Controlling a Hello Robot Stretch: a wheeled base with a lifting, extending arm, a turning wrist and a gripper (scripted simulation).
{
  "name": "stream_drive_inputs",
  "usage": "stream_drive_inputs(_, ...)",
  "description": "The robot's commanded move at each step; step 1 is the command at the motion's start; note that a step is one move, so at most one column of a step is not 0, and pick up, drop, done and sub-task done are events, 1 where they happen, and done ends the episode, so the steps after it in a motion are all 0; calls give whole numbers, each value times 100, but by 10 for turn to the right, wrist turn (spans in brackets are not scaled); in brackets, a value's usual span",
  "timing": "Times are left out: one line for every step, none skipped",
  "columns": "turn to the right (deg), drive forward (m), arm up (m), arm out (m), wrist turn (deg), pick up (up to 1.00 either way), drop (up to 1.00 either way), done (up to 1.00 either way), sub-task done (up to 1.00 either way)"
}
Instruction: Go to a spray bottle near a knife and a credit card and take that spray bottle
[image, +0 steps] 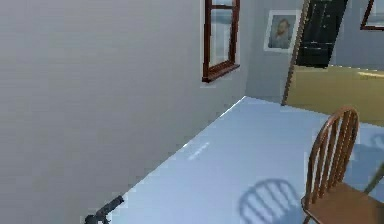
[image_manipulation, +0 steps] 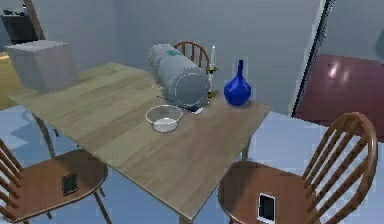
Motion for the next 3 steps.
stream_drive_inputs(-60,0,0,0,0,0,0,0,0)
stream_drive_inputs(0,85,0,0,0,0,0,0,0)
stream_drive_inputs(360,0,0,0,0,0,0,0,0)
